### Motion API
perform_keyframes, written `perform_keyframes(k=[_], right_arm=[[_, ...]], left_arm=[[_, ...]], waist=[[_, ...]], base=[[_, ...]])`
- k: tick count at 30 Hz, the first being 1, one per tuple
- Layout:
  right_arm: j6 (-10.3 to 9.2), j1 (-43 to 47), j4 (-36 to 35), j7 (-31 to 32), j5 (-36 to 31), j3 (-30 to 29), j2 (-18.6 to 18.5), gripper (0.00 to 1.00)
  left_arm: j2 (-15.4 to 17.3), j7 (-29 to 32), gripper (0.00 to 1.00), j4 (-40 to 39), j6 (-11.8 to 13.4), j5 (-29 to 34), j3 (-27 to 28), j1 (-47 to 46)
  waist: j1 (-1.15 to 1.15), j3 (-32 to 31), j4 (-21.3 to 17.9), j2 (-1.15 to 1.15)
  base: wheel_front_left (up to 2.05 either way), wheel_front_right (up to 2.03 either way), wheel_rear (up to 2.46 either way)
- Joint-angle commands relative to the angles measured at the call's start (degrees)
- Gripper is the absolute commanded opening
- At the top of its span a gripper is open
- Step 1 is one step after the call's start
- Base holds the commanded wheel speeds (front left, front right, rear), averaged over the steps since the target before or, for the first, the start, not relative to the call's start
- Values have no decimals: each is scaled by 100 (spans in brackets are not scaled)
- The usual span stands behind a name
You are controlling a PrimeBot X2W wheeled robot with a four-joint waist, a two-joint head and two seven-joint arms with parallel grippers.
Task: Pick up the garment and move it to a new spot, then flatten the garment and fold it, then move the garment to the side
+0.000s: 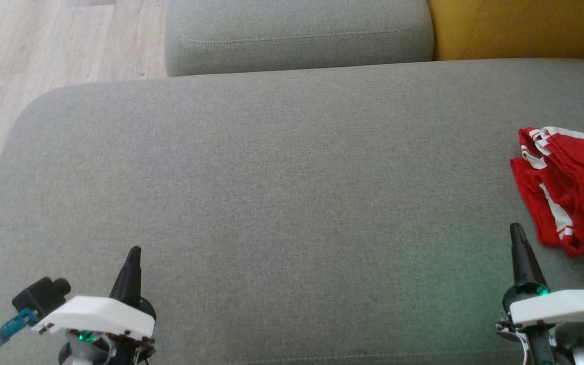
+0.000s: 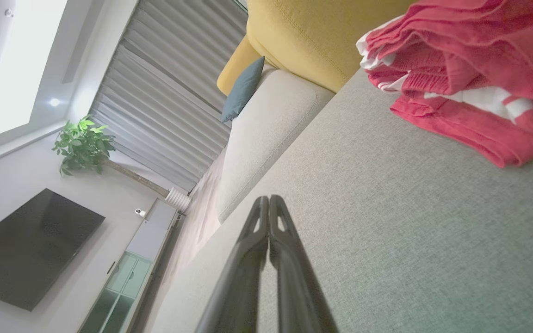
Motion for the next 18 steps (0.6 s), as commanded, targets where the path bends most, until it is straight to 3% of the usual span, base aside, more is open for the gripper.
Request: perform_keyframes(k=[1,18], right_arm=[[-2,-293,-147,12,220,17,-138,0],[-3,-499,112,57,1310,-31,-149,0]], left_arm=[[21,34,0,-155,-91,-207,209,-337],[-123,268,0,-35,-371,-1312,558,-459]], waist=[[0,0,0,0],[0,3,-4,0]], base=[[0,0,0],[0,0,0]])
